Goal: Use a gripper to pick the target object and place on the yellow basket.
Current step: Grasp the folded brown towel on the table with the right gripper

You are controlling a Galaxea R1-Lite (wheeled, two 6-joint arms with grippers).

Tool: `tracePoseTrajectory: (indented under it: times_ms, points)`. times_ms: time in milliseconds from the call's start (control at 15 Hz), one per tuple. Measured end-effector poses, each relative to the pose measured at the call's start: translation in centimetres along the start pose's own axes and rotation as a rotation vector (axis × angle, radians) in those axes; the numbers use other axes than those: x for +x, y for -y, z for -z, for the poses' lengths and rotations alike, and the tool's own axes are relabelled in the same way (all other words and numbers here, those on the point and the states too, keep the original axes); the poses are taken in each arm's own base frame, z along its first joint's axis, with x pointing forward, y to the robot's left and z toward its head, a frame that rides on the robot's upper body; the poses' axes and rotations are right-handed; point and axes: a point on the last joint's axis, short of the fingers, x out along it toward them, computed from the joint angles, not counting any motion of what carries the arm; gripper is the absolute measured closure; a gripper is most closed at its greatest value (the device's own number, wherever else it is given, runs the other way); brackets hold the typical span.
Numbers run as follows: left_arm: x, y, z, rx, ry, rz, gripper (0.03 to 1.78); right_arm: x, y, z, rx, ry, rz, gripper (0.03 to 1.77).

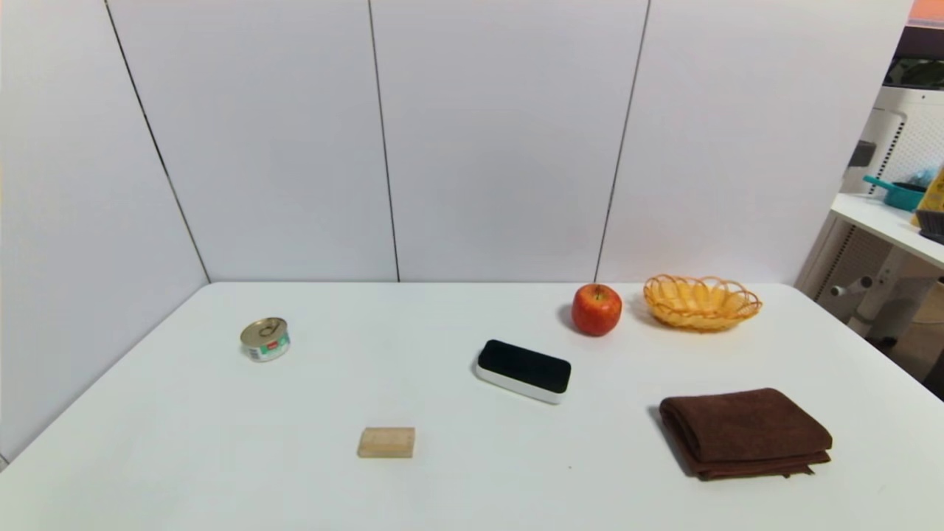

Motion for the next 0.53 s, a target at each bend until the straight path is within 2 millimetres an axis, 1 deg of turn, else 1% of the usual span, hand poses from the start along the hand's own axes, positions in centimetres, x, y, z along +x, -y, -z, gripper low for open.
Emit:
tracePoseTrajectory:
  times_ms: [200, 267, 400, 533]
  points:
    - [0.0, 0.0, 0.0, 0.000, 0.000, 0.000, 0.12, 0.2, 0.0, 0.0, -0.007, -0.037, 0.000, 0.10]
    - [0.0, 0.0, 0.0, 0.000, 0.000, -0.001, 0.12, 0.2, -0.1, -0.7, -0.006, -0.037, -0.003, 0.10]
    - [0.0, 0.0, 0.0, 0.000, 0.000, 0.000, 0.12, 0.6, -0.2, -2.9, -0.006, -0.047, -0.001, 0.10]
    - [0.0, 0.0, 0.0, 0.000, 0.000, -0.001, 0.12, 1.5, -0.5, -6.3, -0.004, -0.049, 0.006, 0.10]
